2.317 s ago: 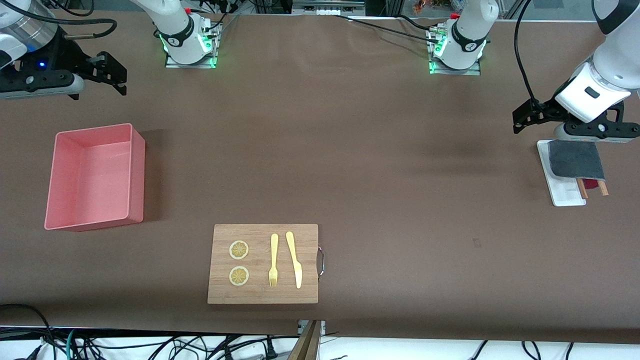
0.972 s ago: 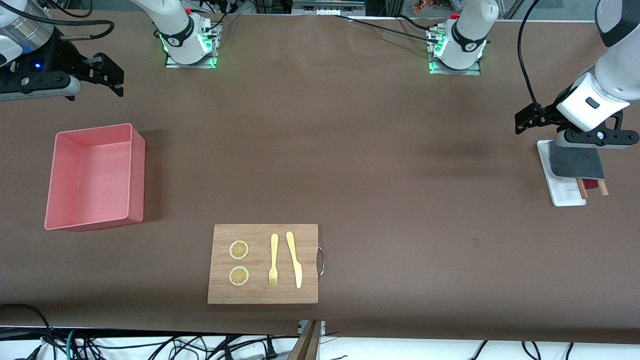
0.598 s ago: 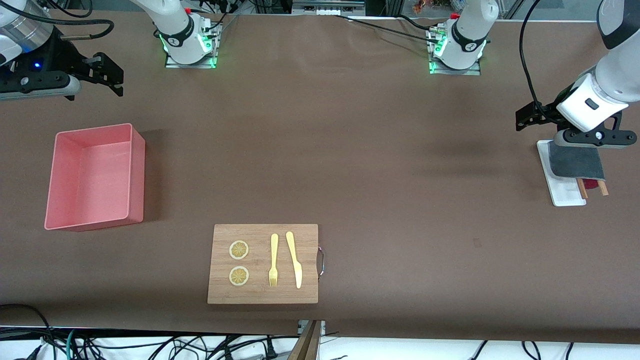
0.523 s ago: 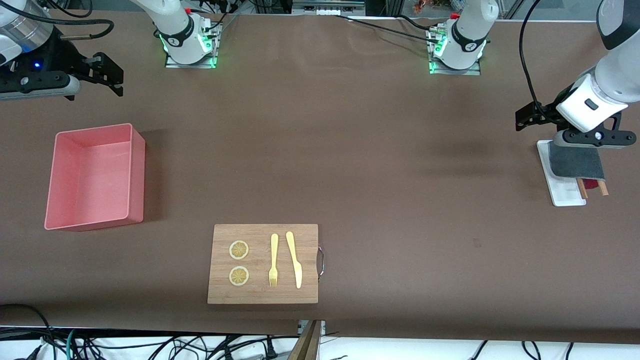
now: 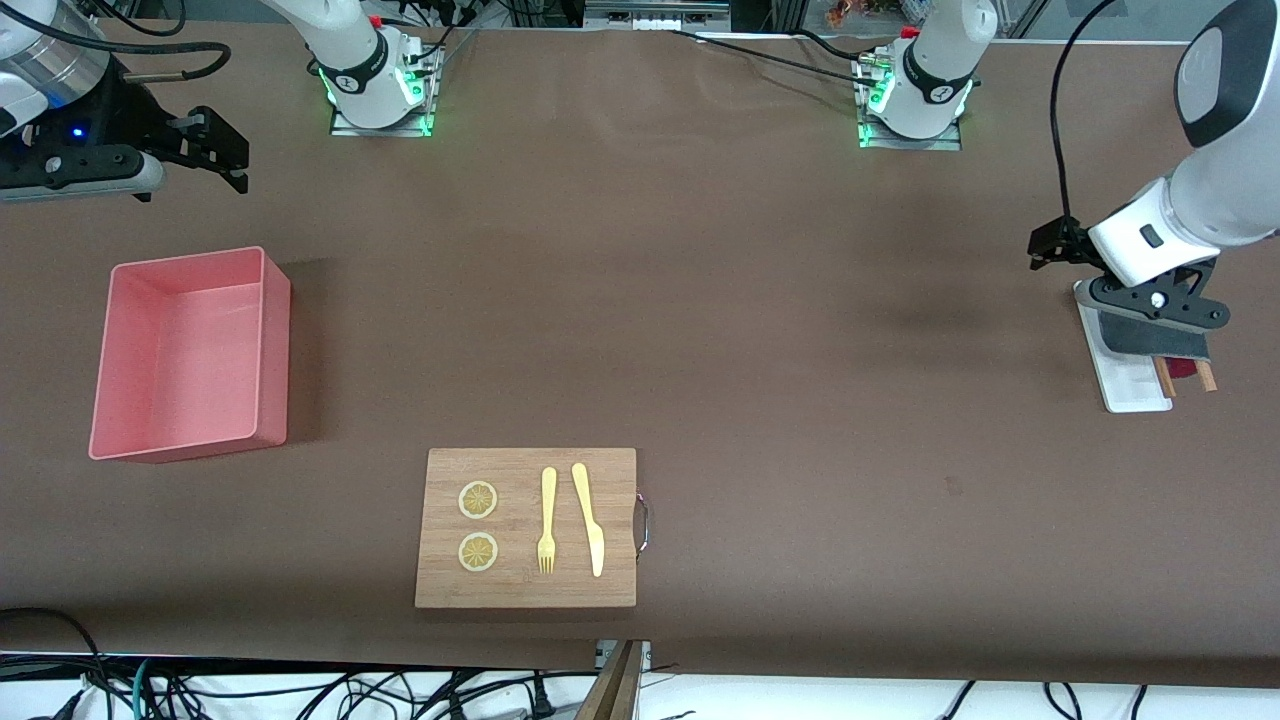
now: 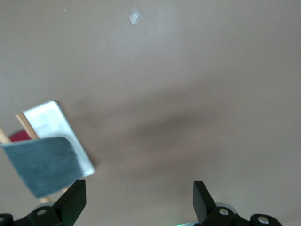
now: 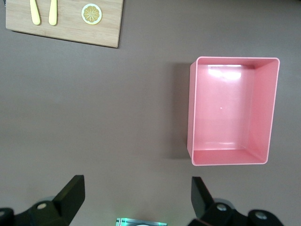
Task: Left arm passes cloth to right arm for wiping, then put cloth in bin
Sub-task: 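Lower the left gripper onto the grey cloth on the white tray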
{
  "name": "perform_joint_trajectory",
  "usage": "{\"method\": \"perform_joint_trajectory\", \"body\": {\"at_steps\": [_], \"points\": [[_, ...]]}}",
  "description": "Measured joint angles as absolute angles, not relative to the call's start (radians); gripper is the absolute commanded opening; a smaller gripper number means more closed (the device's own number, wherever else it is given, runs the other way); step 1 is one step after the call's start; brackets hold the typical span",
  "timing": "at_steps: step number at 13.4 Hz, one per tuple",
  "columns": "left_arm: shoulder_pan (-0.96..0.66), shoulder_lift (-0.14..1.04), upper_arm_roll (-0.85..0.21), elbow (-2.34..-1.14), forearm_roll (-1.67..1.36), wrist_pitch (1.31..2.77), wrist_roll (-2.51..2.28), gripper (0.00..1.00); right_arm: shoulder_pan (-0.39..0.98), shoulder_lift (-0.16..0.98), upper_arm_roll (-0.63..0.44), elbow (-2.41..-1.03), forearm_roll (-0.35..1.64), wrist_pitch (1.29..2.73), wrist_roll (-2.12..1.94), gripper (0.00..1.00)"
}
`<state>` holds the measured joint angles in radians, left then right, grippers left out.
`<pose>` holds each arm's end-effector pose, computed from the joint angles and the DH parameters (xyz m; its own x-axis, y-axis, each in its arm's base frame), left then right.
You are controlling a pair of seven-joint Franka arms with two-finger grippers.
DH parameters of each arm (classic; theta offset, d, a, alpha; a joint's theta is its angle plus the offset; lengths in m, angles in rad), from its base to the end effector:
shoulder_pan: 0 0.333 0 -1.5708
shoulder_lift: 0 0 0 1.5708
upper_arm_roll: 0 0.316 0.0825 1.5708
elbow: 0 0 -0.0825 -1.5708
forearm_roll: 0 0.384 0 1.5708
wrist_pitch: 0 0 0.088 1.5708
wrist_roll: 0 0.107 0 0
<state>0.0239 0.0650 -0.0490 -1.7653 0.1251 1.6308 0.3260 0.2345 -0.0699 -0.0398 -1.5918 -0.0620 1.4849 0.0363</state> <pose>0.5606 -0.0008 0.5026 0.9098 -0.3484 -0.2257 -0.3675 -0.9288 -0.0477 0.5154 0.0936 0.6451 0.9877 0.1526 -0.0347 0.1545 -0.9861 0.0604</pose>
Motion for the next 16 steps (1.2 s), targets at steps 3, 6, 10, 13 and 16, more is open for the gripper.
{"method": "perform_joint_trajectory", "body": {"at_steps": [3, 6, 10, 13, 16], "points": [[0.092, 0.152, -0.046, -1.749, 0.194, 1.69, 0.538, 1.0, 0.234, -0.065, -0.045, -1.594, -0.058, 1.479, 0.036, 1.0], [0.203, 0.259, -0.042, -1.737, 0.214, 1.811, 0.787, 1.0, 0.233, -0.063, -0.091, -1.596, 0.013, 1.469, 0.018, 1.0], [0.296, 0.366, -0.041, -1.725, 0.289, 1.881, 1.1, 1.0, 0.228, -0.062, -0.12, -1.601, 0.043, 1.466, -0.022, 1.0], [0.349, 0.445, -0.04, -1.724, 0.312, 1.883, 1.237, 1.0, 0.229, -0.062, -0.119, -1.61, 0.043, 1.466, -0.022, 1.0], [0.385, 0.487, -0.04, -1.723, 0.319, 1.886, 1.286, 1.0, 0.229, -0.062, -0.119, -1.615, 0.043, 1.466, -0.022, 1.0]]}}
